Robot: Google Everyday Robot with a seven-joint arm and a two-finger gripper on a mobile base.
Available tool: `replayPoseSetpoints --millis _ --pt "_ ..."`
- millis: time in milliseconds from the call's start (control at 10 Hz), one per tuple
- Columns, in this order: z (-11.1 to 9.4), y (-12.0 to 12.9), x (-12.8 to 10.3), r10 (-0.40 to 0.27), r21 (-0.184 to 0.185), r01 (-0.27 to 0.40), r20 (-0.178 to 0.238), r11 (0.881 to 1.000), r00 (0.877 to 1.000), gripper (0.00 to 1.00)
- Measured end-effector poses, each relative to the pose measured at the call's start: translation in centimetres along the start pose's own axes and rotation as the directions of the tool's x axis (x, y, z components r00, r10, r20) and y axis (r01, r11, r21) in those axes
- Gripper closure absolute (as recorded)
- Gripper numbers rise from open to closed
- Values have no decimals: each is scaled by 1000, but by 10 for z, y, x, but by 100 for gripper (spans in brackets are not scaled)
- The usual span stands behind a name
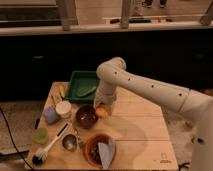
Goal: Place apple in purple bowl
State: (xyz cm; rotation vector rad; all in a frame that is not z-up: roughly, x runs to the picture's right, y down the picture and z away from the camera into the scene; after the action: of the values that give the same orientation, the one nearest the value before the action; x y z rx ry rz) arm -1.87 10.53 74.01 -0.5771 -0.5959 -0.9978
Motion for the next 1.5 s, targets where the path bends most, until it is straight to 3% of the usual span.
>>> replayPoseSetpoints --millis 700,1500 --pt "4 -26 -18 -113 -10 114 22 993 993 100" --pt "17 -47 -28 -182 2 182 66 983 981 100"
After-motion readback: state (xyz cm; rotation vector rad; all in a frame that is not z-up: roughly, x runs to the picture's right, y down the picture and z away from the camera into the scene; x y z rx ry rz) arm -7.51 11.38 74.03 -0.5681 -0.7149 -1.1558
